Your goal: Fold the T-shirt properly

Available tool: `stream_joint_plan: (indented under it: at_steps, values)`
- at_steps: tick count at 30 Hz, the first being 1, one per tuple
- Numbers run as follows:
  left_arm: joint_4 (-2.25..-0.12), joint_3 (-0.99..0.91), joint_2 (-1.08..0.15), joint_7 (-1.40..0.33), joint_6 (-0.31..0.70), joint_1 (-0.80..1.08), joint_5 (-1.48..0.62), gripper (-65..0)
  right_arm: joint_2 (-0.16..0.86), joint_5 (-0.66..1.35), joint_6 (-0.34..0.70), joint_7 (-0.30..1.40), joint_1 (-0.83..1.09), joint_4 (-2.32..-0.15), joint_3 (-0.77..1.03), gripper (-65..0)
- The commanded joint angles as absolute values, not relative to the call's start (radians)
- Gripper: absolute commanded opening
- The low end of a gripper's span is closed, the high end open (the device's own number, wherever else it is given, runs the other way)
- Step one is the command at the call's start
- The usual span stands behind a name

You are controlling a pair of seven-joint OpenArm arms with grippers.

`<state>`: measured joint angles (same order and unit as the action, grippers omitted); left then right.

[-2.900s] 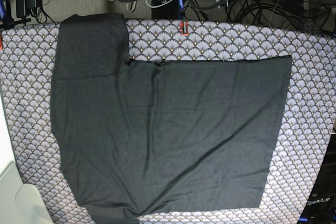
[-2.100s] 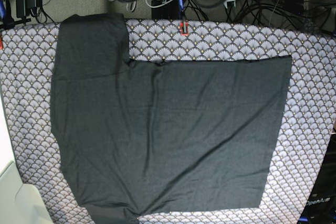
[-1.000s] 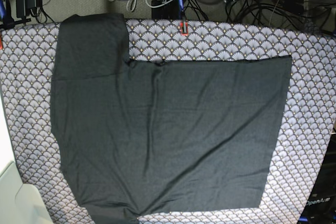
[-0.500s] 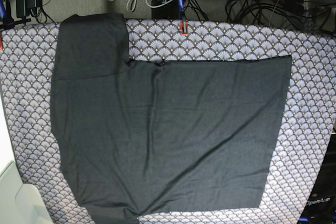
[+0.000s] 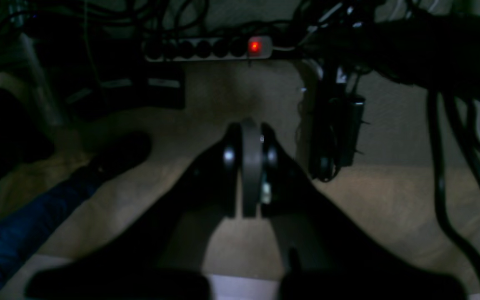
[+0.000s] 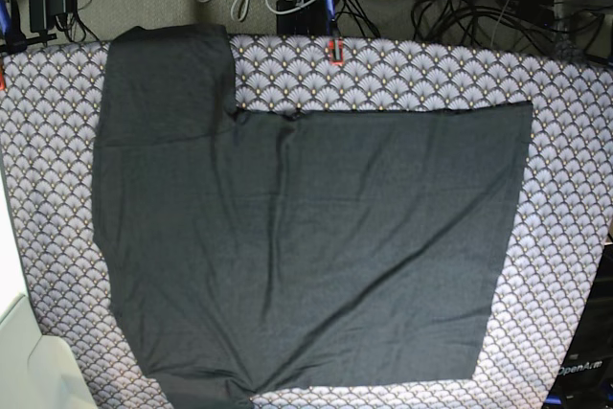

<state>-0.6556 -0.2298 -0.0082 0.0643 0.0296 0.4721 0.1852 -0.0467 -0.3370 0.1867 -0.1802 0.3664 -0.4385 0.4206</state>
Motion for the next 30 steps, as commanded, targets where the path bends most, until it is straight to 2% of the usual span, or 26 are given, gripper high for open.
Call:
stream_joint_plan:
  at_steps: [1, 7, 13, 23, 30]
  values:
    - [-0.662, -0.231, -0.013, 0.076, 0.027, 0.483, 0.185, -64.7, -0.042, -0.34, 0.193, -0.196, 0.386, -0.441, 0.424, -65.0]
    - [-0.664, -0.234, -0.035, 0.079, 0.027, 0.487, 0.183, -64.7, -0.042, -0.34, 0.191, -0.263, 0.412, -0.458, 0.426, -65.0]
    - [-0.674, -0.232, -0.067, 0.081, 0.027, 0.501, 0.183, -64.7, -0.07, -0.338, 0.191, -0.289, 0.518, -0.688, 0.426, -65.0]
    - [-1.006, -0.231, -0.068, 0.079, 0.028, 0.665, 0.183, -64.7, -0.076, -0.338, 0.196, -0.291, 0.63, -0.906, 0.418, -65.0]
    - [-1.133, -0.208, -0.073, 0.076, 0.028, 0.733, 0.182, -64.7, -0.076, -0.338, 0.196, -0.286, 0.697, -1.076, 0.357, -65.0]
